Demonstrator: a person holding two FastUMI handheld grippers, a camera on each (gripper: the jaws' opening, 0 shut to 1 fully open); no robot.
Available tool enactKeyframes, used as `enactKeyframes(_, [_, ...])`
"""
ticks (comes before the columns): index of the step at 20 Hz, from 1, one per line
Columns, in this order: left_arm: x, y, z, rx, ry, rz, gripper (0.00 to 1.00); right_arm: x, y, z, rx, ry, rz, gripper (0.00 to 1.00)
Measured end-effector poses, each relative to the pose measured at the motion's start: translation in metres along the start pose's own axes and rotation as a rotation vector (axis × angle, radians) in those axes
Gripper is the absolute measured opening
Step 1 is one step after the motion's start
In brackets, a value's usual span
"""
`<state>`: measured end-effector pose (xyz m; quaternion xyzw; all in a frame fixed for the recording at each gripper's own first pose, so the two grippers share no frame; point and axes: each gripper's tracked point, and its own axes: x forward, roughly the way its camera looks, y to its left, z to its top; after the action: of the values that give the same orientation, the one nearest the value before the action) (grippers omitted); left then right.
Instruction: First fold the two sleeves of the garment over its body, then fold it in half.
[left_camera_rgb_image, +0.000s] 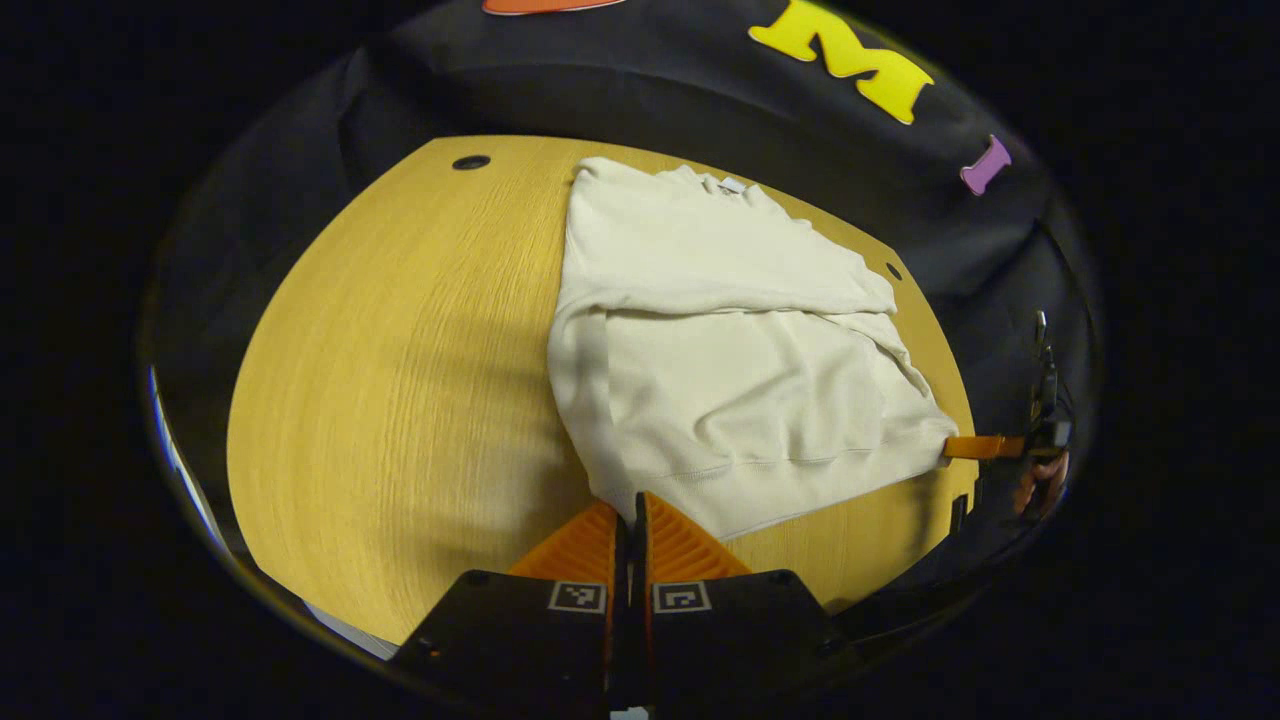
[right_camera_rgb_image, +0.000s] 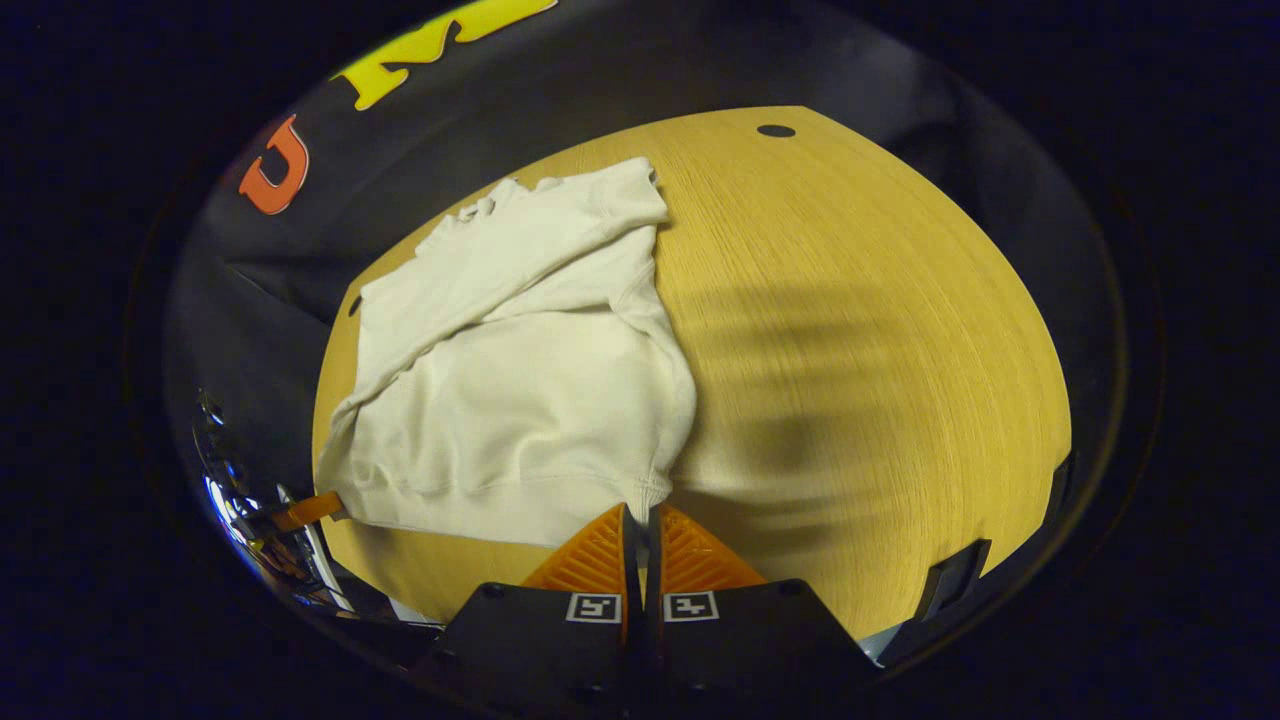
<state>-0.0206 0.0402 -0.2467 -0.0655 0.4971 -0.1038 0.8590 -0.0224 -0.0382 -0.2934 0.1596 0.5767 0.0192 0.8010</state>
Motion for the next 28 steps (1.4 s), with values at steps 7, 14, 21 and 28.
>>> enactKeyframes(7, [-0.042,-0.021,0.084,0.135,-0.135,0.015,0.03,-0.055,0.044,0.085,-0.037,-0.182,0.107,0.01])
enactKeyframes(14, [-0.059,-0.019,0.177,0.185,-0.222,0.054,0.03,-0.082,0.078,0.184,-0.089,-0.299,0.163,0.00])
enactKeyframes(21, [-0.052,-0.026,0.273,0.207,-0.270,0.045,0.03,-0.077,0.111,0.278,-0.124,-0.394,0.182,0.00])
enactKeyframes(28, [0.016,-0.003,0.326,0.202,-0.266,0.073,0.03,-0.018,0.119,0.334,-0.145,-0.380,0.164,0.00])
